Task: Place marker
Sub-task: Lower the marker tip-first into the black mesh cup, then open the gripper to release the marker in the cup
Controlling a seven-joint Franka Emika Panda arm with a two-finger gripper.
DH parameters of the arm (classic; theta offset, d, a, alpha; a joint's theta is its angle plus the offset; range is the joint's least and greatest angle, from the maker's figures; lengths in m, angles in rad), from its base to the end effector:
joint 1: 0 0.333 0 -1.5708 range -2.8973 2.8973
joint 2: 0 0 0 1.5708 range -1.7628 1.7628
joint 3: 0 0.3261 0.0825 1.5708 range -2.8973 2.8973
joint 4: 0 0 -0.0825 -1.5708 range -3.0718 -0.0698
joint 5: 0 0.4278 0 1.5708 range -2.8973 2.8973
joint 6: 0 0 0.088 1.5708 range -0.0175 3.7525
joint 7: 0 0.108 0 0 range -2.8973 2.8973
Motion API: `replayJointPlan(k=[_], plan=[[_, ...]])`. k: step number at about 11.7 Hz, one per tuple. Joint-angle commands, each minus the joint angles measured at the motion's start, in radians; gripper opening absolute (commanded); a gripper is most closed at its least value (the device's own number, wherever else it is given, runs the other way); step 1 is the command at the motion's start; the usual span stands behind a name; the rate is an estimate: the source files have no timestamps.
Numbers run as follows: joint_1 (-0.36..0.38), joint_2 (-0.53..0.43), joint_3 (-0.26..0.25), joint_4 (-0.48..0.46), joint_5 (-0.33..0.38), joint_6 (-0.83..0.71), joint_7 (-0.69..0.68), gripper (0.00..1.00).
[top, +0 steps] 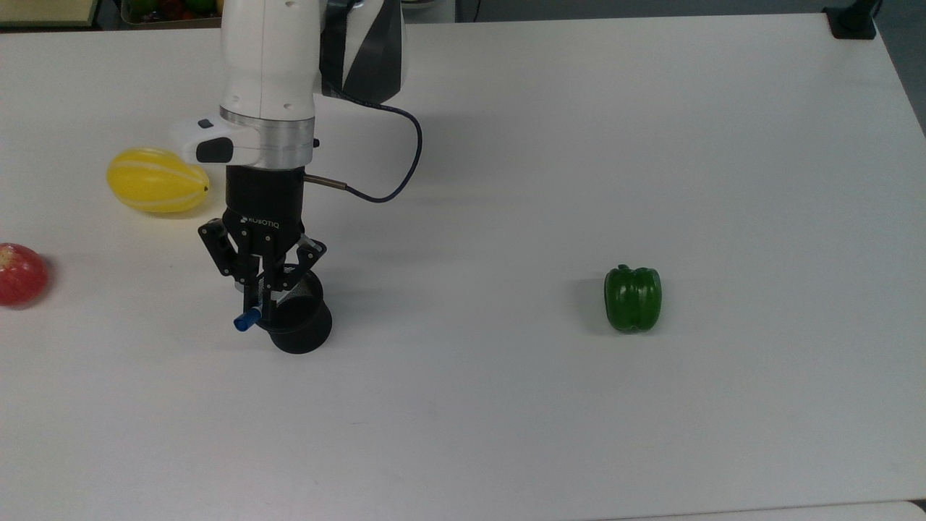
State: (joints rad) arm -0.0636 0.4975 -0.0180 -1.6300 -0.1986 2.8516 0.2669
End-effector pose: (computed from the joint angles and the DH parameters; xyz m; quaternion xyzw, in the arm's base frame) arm 0.7703 -0.0501 0.4007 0.9302 -0.0812 0.3566 0.0309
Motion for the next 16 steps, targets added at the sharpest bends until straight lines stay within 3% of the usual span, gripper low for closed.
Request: replayJointPlan(k=[1,2,3,11,14,16], plan=[[0.004,-0.014,-0.011,-0.028,-0.022,0.032,0.021,0.42],[0.005,-0.014,-0.010,-0.028,-0.022,0.032,0.023,0.79],[0.005,-0.014,-0.010,-0.028,-0.021,0.029,0.025,1.00],[0.021,-0.036,-0.010,-0.024,-0.024,0.025,0.020,1.00],[0.082,-0.074,-0.003,-0.022,-0.027,0.017,0.017,1.00],[0.128,-0.099,0.000,0.004,-0.038,-0.097,0.015,1.00]])
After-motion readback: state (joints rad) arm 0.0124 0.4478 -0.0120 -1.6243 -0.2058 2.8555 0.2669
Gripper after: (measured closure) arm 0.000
